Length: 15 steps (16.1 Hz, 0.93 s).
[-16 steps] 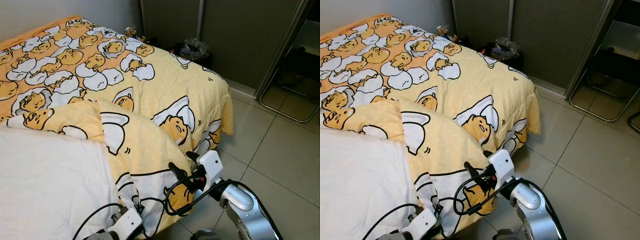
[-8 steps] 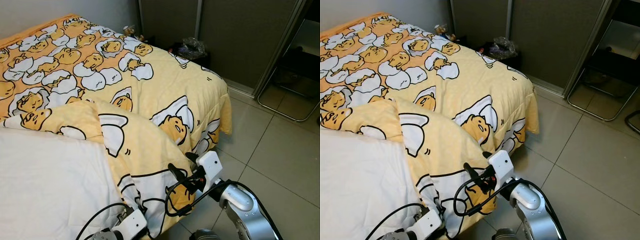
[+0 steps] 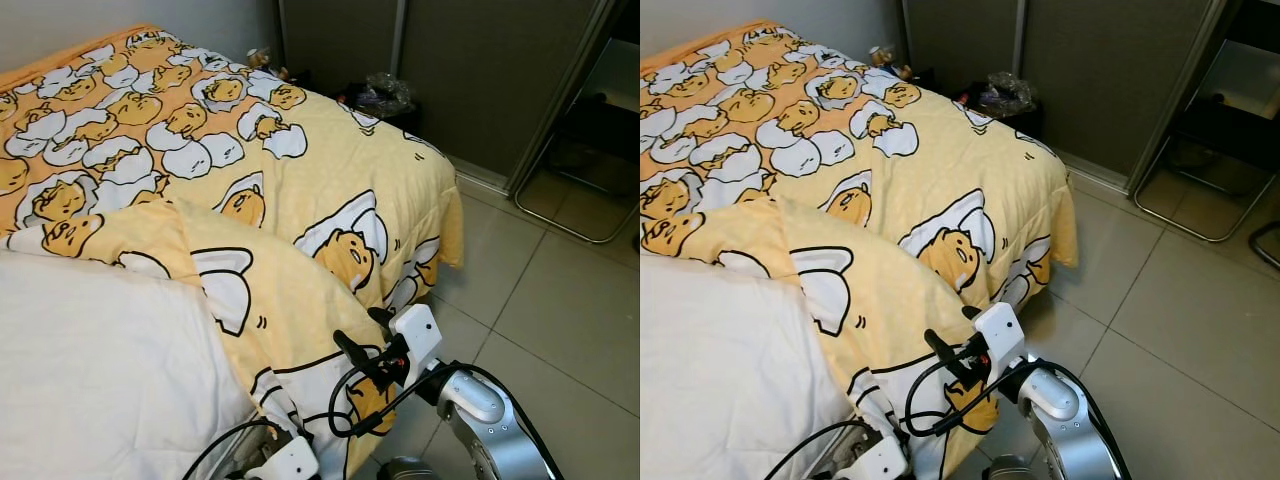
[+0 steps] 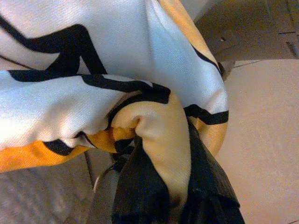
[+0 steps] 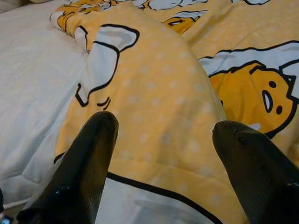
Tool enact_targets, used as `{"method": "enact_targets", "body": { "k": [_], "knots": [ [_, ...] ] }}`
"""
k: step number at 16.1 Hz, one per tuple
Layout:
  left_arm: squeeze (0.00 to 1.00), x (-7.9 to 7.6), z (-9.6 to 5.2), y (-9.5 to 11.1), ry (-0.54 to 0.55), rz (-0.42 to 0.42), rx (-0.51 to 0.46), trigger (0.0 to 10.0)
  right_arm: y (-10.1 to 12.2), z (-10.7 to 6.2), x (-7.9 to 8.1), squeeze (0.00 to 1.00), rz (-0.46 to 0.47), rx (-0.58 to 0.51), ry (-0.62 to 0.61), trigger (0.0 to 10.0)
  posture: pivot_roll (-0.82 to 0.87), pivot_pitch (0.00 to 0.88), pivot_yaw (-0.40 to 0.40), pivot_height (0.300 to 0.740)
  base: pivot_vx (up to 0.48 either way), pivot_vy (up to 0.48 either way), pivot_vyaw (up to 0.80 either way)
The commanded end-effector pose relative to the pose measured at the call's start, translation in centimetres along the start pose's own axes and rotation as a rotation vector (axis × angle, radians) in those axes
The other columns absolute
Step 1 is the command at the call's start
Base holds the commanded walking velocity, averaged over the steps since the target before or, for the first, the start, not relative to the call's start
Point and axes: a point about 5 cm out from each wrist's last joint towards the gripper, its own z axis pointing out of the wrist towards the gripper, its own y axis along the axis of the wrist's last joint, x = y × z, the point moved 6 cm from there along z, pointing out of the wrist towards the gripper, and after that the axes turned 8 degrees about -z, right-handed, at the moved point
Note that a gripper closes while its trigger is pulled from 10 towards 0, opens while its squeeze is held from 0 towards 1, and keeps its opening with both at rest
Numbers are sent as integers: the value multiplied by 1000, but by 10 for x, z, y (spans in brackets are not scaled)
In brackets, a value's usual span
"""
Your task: Clean up the room
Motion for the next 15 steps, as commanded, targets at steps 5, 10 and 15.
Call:
{"method": "enact_targets", "body": {
  "k": [5,10,15],
  "knots": [
    [1000,13,-16,-28,54,-31,70,0,0,4,3,0,-3,0,25,10000,-174,52,100,740,0,0,0],
    [0,17,-1,-5,113,-87,32,0,0,5,3,0,-7,1,28,10000,-173,52,99,740,0,0,0],
    [0,36,-4,19,161,-174,-91,0,0,4,3,0,-4,3,26,10000,-175,49,100,740,-64,0,0]
  ]
}}
